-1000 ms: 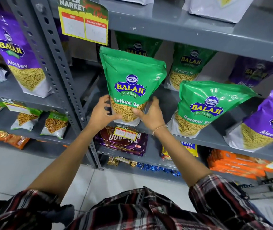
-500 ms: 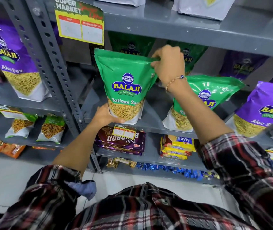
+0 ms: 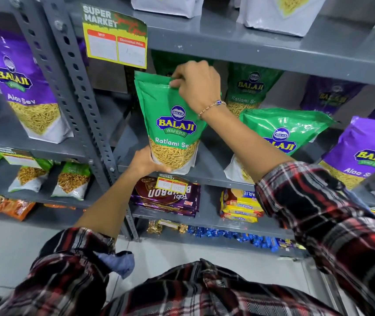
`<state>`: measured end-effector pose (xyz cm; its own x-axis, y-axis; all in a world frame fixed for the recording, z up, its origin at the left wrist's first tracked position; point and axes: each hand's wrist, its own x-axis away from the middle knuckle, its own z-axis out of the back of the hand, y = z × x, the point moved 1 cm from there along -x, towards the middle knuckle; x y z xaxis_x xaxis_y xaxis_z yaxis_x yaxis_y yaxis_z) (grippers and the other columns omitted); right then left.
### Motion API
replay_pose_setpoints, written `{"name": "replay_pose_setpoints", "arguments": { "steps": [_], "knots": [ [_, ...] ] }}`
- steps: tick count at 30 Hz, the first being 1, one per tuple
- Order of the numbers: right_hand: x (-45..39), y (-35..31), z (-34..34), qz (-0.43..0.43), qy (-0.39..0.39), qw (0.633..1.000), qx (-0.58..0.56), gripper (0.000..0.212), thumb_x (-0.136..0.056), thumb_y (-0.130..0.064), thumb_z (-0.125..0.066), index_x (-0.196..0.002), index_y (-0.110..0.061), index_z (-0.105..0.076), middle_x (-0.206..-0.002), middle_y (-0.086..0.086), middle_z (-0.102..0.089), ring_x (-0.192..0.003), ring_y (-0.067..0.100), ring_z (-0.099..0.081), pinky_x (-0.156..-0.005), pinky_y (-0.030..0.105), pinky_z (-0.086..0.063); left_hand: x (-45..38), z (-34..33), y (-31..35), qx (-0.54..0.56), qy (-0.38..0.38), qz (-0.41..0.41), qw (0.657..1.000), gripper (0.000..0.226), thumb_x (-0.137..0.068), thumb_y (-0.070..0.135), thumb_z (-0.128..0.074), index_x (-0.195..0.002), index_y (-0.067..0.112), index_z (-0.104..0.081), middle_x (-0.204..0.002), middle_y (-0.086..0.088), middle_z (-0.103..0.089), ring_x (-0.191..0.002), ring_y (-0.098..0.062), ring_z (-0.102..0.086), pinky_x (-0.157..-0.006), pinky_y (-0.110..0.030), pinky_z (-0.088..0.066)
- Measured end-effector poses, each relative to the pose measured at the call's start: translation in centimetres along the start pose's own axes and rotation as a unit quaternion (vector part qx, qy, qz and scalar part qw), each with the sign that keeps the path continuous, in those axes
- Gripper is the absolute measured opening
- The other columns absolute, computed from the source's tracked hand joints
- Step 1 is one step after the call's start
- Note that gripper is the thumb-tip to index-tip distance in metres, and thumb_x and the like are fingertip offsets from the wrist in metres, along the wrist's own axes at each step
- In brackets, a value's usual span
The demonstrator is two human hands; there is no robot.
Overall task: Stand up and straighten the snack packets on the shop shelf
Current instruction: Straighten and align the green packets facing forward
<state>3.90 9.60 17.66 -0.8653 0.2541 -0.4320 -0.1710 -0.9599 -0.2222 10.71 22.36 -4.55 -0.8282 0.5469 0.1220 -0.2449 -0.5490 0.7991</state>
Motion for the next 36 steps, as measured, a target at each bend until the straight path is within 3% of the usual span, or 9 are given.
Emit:
{"name": "replay_pose_setpoints", "arguments": {
  "steps": [5,10,17,21,24,28,32,34,36],
  "knots": [
    [0.4,1.8,0.7,-0.022,-0.08,0.997,-0.002,0.052,-0.073,-0.047,-0.07,-0.115,-0.017,-0.06,-0.116,0.014,-0.064,-0.111,0.033,-0.057,-0.088,0.038,-0.047,0.3,-0.4,-0.5,0.008,0.014,-0.009,1.0,0.08,-0.046,0.038,-0.091,-0.116,0.022,-0.056,-0.119,-0.002,-0.067,-0.108,-0.018,-0.061,-0.094,-0.03,-0.047],
    [0.8,5.0,0.9,-0.067,-0.124,0.987,0.078,0.056,-0.069,-0.018,-0.079,-0.117,-0.002,-0.054,-0.12,0.023,-0.058,-0.114,0.038,-0.053,-0.094,0.041,-0.046,0.0,-0.4,-0.4,-0.001,0.012,-0.013,1.0,0.077,-0.046,0.035,-0.091,-0.113,0.02,-0.059,-0.117,-0.002,-0.068,-0.103,-0.013,-0.06,-0.091,-0.025,-0.044],
    [0.7,5.9,1.5,-0.062,-0.138,0.988,0.034,0.068,-0.064,-0.034,-0.082,-0.12,-0.004,-0.055,-0.123,0.019,-0.059,-0.117,0.034,-0.052,-0.098,0.037,-0.043,0.2,-0.4,-0.7,0.001,0.006,-0.001,1.0,0.09,-0.045,0.039,-0.09,-0.123,0.02,-0.05,-0.124,-0.002,-0.064,-0.112,-0.018,-0.058,-0.099,-0.037,-0.046],
    [2.7,8.0,4.1,-0.04,-0.141,0.989,0.005,0.072,-0.071,-0.057,-0.068,-0.113,0.001,-0.056,-0.116,0.02,-0.063,-0.108,0.035,-0.057,-0.094,0.042,-0.046,2.1,-1.7,-2.6,0.06,0.105,0.013,0.993,0.096,-0.053,0.029,-0.09,-0.132,0.008,-0.041,-0.138,-0.008,-0.051,-0.12,-0.02,-0.052,-0.099,-0.029,-0.041],
    [5.6,10.9,6.9,-0.014,-0.111,0.994,0.002,0.063,-0.081,-0.052,-0.059,-0.122,-0.005,-0.054,-0.128,0.015,-0.059,-0.117,0.031,-0.054,-0.101,0.037,-0.041,4.6,-3.8,-2.0,0.09,0.205,0.005,0.975,0.04,-0.066,0.024,-0.083,-0.094,0.01,-0.059,-0.11,-0.016,-0.065,-0.091,-0.021,-0.061,-0.082,-0.026,-0.045],
    [8.6,15.5,9.7,-0.039,-0.125,0.991,0.036,0.058,-0.08,-0.05,-0.061,-0.124,-0.013,-0.053,-0.127,0.013,-0.06,-0.117,0.03,-0.054,-0.098,0.035,-0.04,6.9,-7.3,-0.3,0.152,0.317,-0.011,0.936,0.036,-0.078,0.03,-0.072,-0.094,0.004,-0.052,-0.07,-0.004,-0.053,-0.067,-0.02,-0.052,-0.071,-0.035,-0.046],
    [9.9,18.3,10.0,-0.062,-0.141,0.988,0.019,0.055,-0.08,-0.046,-0.063,-0.123,-0.011,-0.055,-0.125,0.014,-0.061,-0.115,0.029,-0.056,-0.098,0.034,-0.041,7.3,-9.1,0.4,0.192,0.336,-0.011,0.922,0.048,-0.073,0.027,-0.077,-0.1,0.005,-0.043,-0.093,-0.008,-0.042,-0.081,-0.025,-0.047,-0.074,-0.036,-0.041],
    [10.2,19.0,9.7,-0.066,-0.15,0.986,0.014,0.054,-0.08,-0.046,-0.064,-0.122,-0.014,-0.055,-0.126,0.013,-0.06,-0.117,0.03,-0.055,-0.101,0.037,-0.041,6.7,-8.6,0.8,0.168,0.313,-0.012,0.935,0.056,-0.07,0.026,-0.08,-0.109,0.005,-0.045,-0.104,-0.007,-0.039,-0.089,-0.019,-0.045,-0.079,-0.028,-0.04],
    [10.3,19.3,9.3,-0.06,-0.162,0.985,0.011,0.055,-0.078,-0.048,-0.064,-0.124,-0.017,-0.054,-0.128,0.011,-0.059,-0.118,0.03,-0.054,-0.102,0.04,-0.042,6.0,-8.0,0.5,0.137,0.293,-0.014,0.946,0.061,-0.067,0.031,-0.081,-0.113,0.008,-0.048,-0.109,-0.013,-0.042,-0.097,-0.025,-0.049,-0.083,-0.034,-0.045]
  ]
}}
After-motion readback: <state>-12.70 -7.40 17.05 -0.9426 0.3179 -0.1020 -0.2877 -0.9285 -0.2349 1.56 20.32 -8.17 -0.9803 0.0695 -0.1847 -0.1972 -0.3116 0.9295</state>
